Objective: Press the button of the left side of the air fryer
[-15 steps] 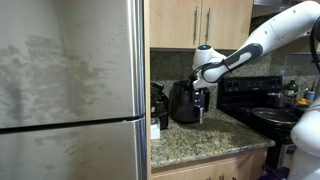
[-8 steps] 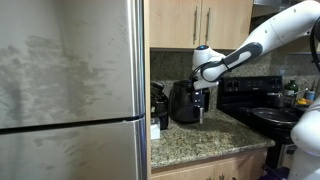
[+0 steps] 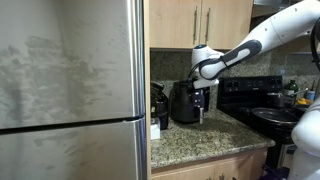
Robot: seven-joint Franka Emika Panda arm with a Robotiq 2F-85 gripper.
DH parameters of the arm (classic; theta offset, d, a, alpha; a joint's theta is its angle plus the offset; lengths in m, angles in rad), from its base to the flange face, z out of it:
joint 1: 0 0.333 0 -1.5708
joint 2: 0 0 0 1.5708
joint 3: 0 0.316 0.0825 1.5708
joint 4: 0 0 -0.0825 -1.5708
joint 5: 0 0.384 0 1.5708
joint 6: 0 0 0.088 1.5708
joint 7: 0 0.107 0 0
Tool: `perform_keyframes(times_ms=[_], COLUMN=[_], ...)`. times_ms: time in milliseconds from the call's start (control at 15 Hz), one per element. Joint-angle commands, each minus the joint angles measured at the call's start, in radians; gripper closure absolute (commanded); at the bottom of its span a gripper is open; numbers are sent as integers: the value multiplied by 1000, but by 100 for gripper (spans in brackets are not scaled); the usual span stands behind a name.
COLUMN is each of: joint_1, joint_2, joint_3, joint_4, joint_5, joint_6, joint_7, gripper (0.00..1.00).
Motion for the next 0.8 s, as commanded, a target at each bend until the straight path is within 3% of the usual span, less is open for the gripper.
perform_keyframes(times_ms=[0,200,533,667,733], joint_1=[-1,-2,-1,-7,5], joint_2=[-1,-3,0,104,96], joint_3=[0,7,1,-2,-7], joint_4=[3,6,4,70,70], joint_5=[15,32,10,21,50], joint_6=[18,-9,5,-37,-68], joint_7=[23,106,73,53,15], gripper=[0,0,0,0,0])
